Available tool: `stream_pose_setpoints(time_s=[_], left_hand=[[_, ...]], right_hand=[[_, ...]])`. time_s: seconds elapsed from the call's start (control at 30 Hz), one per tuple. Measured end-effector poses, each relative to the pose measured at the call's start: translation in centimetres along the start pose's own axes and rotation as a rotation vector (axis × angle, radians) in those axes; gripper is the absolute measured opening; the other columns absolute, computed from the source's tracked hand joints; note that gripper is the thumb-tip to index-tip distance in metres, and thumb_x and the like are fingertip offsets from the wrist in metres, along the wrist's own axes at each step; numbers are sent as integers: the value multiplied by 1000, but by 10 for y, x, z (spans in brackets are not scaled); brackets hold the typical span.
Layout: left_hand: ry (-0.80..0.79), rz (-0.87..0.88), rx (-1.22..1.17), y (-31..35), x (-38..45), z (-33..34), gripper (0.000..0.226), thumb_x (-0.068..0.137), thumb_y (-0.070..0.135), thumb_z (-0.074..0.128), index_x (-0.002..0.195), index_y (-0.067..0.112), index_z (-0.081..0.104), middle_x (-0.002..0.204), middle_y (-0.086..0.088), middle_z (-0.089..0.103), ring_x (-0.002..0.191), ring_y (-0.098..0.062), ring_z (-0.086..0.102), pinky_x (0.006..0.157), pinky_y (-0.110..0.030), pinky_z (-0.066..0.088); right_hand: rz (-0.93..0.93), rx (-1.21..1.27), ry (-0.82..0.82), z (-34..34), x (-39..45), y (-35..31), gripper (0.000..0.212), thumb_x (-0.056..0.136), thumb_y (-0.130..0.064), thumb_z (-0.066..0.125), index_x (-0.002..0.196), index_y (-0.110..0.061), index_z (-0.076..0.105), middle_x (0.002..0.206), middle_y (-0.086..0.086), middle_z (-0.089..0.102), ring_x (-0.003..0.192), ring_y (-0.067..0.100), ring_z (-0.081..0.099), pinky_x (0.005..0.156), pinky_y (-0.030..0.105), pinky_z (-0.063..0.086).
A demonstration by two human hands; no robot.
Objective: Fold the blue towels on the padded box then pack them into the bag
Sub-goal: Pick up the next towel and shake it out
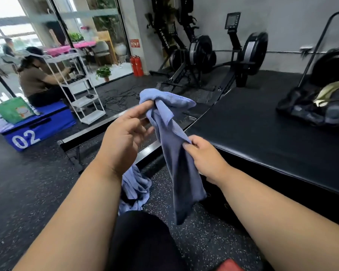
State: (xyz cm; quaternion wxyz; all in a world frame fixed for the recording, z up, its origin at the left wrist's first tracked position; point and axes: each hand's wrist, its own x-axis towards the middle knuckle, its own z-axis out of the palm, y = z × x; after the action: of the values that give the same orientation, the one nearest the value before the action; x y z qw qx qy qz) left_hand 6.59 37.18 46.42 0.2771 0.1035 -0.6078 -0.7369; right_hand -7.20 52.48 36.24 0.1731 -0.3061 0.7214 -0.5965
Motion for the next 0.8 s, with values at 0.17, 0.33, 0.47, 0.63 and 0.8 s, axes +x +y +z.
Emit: stream_pose_setpoints(time_s=[0.17,0.33,0.47,0.63,0.8], left_hand=[[-97,-56,9,-8,-3,10,74,81,-3,41,148,26,58,148,2,63,141,-20,55,114,-40,46],[-51,-284,183,-66,-20,27,55,101,13,49,149,40,43,117,19,76,101,-9,75,87,-33,52],[-133,-620,142,-115,-47,29,37,94,58,58,119,32,65,88,0,67,68,-15,58,74,-36,43],[-137,-605,1,-128,-66,45,48,104,57,46,118,24,79,116,0,77,104,-16,72,87,-35,52],[-101,-396,47,-111,-54,46,31,95,34,64,122,29,77,105,-2,68,86,-17,51,69,-32,34]], right_hand=[[111,507,-16,-23,-25,-23,18,109,-16,51,99,-13,66,90,5,73,86,13,67,81,30,51],[176,743,-7,-45,-34,-38,30,113,-19,45,129,-3,65,119,16,75,114,27,72,101,42,55],[195,806,11,-56,-38,-42,35,113,-22,45,132,0,64,127,18,73,123,30,69,111,46,50],[192,822,56,-65,-43,-44,32,112,-22,49,122,0,69,119,17,76,116,28,72,111,47,51],[191,821,89,-71,-44,-42,31,111,-22,49,115,-3,73,118,17,76,115,28,72,112,50,49]])
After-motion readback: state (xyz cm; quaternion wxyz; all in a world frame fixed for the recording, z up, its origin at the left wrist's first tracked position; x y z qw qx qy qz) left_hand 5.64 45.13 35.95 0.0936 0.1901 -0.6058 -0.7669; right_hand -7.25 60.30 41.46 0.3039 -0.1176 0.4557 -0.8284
